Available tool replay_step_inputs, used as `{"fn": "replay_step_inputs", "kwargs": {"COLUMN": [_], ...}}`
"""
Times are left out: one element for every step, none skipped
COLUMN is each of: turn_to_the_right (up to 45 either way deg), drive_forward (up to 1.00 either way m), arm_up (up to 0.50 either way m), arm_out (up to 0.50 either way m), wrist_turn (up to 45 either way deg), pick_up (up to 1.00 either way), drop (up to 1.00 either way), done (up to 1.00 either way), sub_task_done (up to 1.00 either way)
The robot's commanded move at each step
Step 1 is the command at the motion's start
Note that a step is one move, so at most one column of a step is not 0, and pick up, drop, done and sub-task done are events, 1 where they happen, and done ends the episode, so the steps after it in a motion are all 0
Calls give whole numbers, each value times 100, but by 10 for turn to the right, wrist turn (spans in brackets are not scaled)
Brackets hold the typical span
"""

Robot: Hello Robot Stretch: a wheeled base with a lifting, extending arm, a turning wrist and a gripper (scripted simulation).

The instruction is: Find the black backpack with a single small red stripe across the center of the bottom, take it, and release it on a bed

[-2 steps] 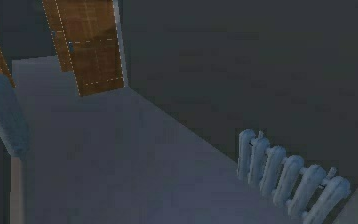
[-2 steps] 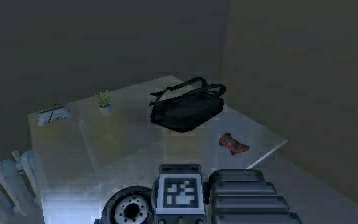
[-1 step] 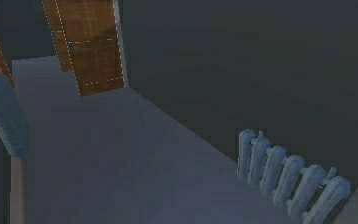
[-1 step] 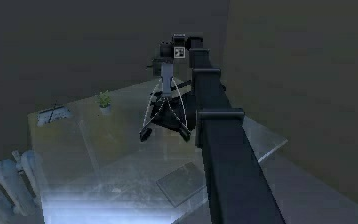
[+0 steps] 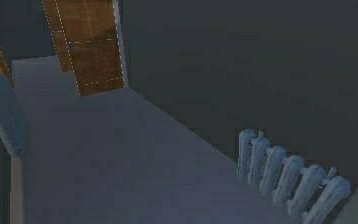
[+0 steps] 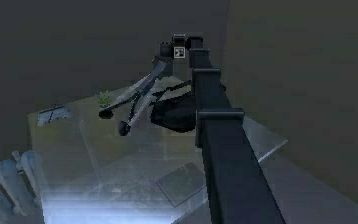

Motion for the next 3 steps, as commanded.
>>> {"fn": "replay_step_inputs", "kwargs": {"turn_to_the_right": [0, 0, 0], "drive_forward": [0, 0, 0], "arm_up": [0, 0, 0], "arm_out": [0, 0, 0], "wrist_turn": [450, 450, 390], "pick_up": [0, 0, 0], "drop": [0, 0, 0], "done": [0, 0, 0], "sub_task_done": [0, 0, 0]}}
